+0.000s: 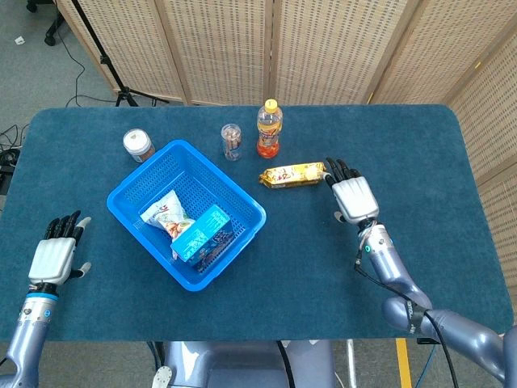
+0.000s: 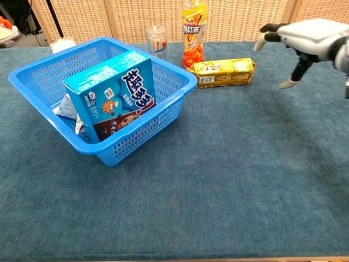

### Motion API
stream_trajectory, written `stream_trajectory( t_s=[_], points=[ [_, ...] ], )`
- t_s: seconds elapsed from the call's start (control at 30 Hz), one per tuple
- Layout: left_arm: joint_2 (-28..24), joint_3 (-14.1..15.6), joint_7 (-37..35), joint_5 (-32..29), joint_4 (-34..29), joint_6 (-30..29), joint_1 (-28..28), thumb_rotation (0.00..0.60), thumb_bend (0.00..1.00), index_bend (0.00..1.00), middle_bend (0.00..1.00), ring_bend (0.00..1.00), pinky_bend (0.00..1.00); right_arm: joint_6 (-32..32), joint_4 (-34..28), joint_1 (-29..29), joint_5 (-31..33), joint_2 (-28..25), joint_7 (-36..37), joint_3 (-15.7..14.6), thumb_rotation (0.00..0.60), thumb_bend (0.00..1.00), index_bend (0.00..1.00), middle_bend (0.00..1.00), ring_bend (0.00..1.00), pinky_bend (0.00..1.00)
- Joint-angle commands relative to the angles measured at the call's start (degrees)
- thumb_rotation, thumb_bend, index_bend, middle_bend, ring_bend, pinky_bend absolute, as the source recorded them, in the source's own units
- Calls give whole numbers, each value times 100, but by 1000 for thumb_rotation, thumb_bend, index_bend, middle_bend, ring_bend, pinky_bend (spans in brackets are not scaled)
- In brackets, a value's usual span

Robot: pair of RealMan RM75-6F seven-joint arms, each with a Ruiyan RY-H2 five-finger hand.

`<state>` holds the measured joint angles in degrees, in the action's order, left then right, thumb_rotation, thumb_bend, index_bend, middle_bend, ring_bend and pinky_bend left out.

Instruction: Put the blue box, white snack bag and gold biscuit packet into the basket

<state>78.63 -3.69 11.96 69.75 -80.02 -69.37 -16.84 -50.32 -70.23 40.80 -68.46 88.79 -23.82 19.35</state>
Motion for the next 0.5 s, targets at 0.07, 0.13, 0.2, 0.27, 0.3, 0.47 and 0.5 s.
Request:
stream_trajectory(
  t_s=[0.07,0.13,0.2,0.27,0.3,0.47,0.5],
  points=[
    [46,-35,-80,-70,108,120,-25,600,223,0,0,0,0,477,686,530,312,439,23,151,600,180,182,0,0,222],
    [60,-43,-110,-99,159,198,-41,600,225,0,0,0,0,640,981,724,382,603,46,157,600,181,182,0,0,222],
    [75,-51,-135,-117,194,240,-49,600,226,0,0,0,0,771,1222,870,434,731,79,156,600,182,182,0,0,222],
    [95,-56,-166,-123,236,283,-57,600,227,0,0,0,0,915,1495,1026,488,869,126,149,600,182,182,0,0,222],
    [104,-56,-178,-125,255,302,-60,600,227,0,0,0,0,963,1614,1090,497,929,153,140,600,182,182,0,0,222],
    [176,-41,-225,-164,379,492,-101,600,228,0,0,0,0,1232,2335,1461,502,1284,371,106,600,182,182,0,0,222],
    [183,-42,-228,-164,393,506,-105,600,228,0,0,0,0,1247,2427,1498,482,1326,419,90,600,182,182,0,0,222]
  ],
)
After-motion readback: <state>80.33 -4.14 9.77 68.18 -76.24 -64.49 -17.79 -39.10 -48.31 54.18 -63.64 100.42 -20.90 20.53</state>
